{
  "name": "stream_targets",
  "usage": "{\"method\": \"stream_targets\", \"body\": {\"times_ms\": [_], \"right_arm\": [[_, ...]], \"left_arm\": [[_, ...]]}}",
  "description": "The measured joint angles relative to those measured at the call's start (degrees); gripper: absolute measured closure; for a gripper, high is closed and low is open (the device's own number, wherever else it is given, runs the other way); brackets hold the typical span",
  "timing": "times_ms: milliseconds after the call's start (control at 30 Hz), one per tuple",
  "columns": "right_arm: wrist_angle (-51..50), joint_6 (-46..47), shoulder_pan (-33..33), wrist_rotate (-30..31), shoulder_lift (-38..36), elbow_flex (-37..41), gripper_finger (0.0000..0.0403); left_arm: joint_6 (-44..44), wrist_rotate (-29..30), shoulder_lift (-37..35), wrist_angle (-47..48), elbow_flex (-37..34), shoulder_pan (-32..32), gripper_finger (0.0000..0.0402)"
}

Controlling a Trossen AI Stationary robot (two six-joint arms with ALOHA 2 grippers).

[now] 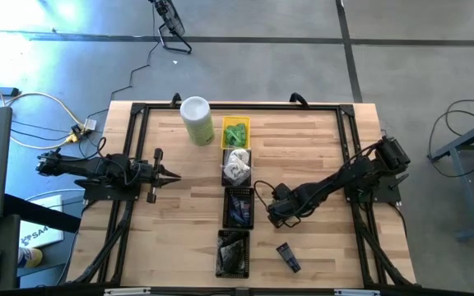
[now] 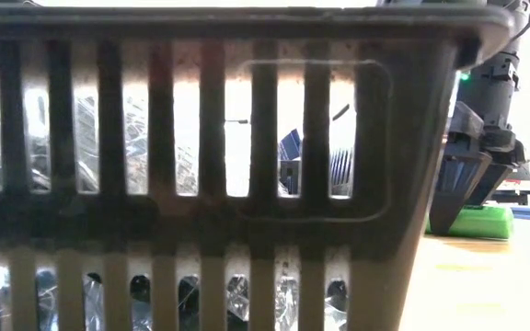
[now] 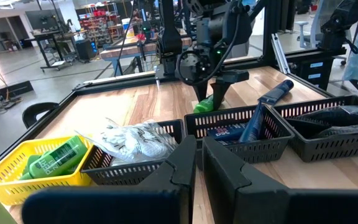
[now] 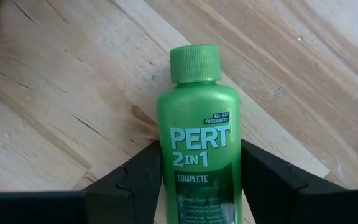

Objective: Pick & Place Travel size toiletries
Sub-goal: Put the green bottle into the yellow basket

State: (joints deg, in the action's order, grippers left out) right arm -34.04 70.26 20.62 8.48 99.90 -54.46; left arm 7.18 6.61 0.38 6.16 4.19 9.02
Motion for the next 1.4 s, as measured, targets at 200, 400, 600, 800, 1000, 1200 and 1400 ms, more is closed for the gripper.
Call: {"method": "stream_targets", "body": {"times_ms": [200, 400, 600, 800, 1000, 1200, 1400], "right_arm": [[0.00, 0.00, 0.02, 0.56, 0.00, 0.00, 0.0217], [0.00, 0.00, 0.02, 0.38, 0.00, 0.00, 0.0217], [0.00, 0.00, 0.02, 0.17, 0.00, 0.00, 0.0217], [0.09, 0.02, -0.04, -0.90, -0.48, 0.00, 0.0221], [0.82, 0.00, -0.15, -1.41, -1.65, -0.06, 0.0231], [0.99, 0.00, -0.62, 0.27, -5.05, -0.04, 0.0230], [5.40, -2.24, -1.74, 8.19, -10.62, -0.04, 0.0230]], "left_arm": [[0.00, 0.01, 0.00, 0.02, 0.01, -0.02, 0.0378], [0.00, 0.00, 0.00, 0.02, 0.00, -0.01, 0.0378], [0.00, 0.02, 0.00, 0.02, 0.00, 0.00, 0.0378], [0.00, 0.00, 0.01, 0.02, 0.00, -0.01, 0.0378], [0.00, 0.00, 0.00, 0.02, 0.00, -0.02, 0.0378], [0.00, 0.01, 0.01, 0.00, 0.00, -0.02, 0.0378], [0.00, 0.00, 0.02, 0.02, 0.00, -0.01, 0.0378]]}}
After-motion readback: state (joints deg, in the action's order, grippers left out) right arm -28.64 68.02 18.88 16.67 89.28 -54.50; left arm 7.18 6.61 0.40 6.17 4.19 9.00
